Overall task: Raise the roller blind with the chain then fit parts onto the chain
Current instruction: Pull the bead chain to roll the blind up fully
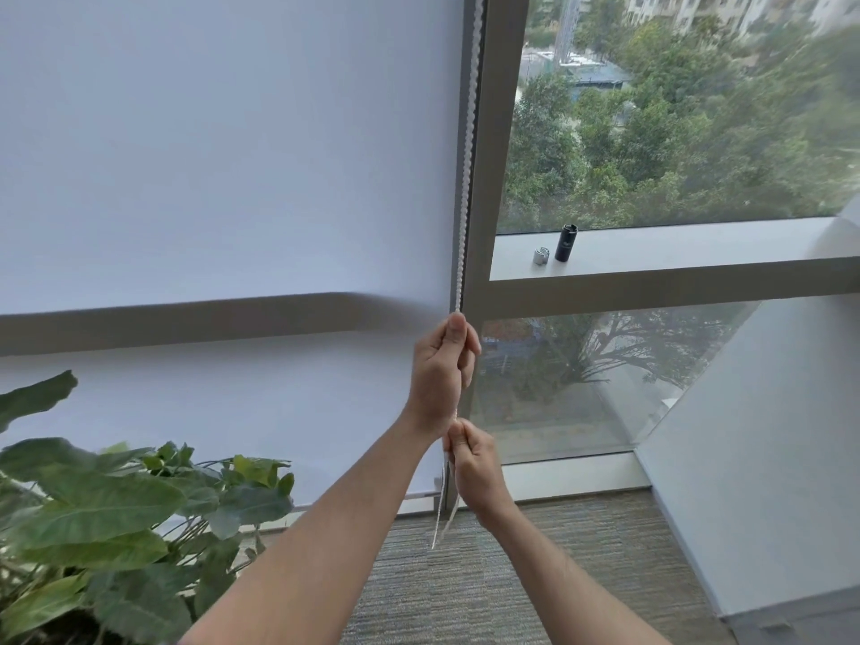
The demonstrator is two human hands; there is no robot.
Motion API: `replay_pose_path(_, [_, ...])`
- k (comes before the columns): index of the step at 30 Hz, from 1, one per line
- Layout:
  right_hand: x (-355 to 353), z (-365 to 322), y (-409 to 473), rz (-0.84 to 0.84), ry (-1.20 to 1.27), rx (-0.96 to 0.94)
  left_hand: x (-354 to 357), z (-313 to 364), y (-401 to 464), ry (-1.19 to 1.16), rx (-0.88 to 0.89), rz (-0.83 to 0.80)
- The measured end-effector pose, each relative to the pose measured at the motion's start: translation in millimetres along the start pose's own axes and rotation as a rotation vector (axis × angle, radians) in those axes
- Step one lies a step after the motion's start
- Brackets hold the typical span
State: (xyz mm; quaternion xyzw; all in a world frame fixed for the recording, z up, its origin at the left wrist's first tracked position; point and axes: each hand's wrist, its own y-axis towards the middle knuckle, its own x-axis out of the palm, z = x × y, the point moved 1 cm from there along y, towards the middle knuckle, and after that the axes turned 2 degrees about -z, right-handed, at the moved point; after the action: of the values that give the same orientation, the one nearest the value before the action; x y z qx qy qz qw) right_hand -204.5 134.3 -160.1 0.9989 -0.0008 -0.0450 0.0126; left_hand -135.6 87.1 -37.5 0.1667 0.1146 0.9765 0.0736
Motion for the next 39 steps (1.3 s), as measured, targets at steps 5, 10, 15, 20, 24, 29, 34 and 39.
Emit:
replay_pose_path(5, [-10,-8,3,-0.161,0.095,0.069,-5,-4,0,-0.041,-0.048,0.044])
replay_pose_path(10, [-26,-26,25,-0.120,0.165,0.047,-1,-7,3,-0.098,-0.090,0.043])
replay_pose_path(15, [-34,-59,42,-0.057,0.321,-0.071,5,-8,1,-0.097,-0.043,0.019])
replay_pose_path(20, [-33,-128,53,0.034,0.387,-0.183,10,-9,-2,-0.078,-0.059,0.038])
replay_pose_path(24, [-33,-187,59,-0.069,0.445,-0.380,10,-15,-8,-0.050,-0.076,0.041])
replay_pose_path(29, [-17,-190,63,0.028,0.331,-0.381,-1,-46,-28,0.039,-0.169,0.041])
replay_pose_path(34, [-11,-133,56,0.201,0.103,-0.346,-22,-82,-51,0.189,-0.280,0.010])
replay_pose_path(39, [-13,-94,52,0.222,0.035,-0.279,-45,-98,-64,0.273,-0.398,-0.117])
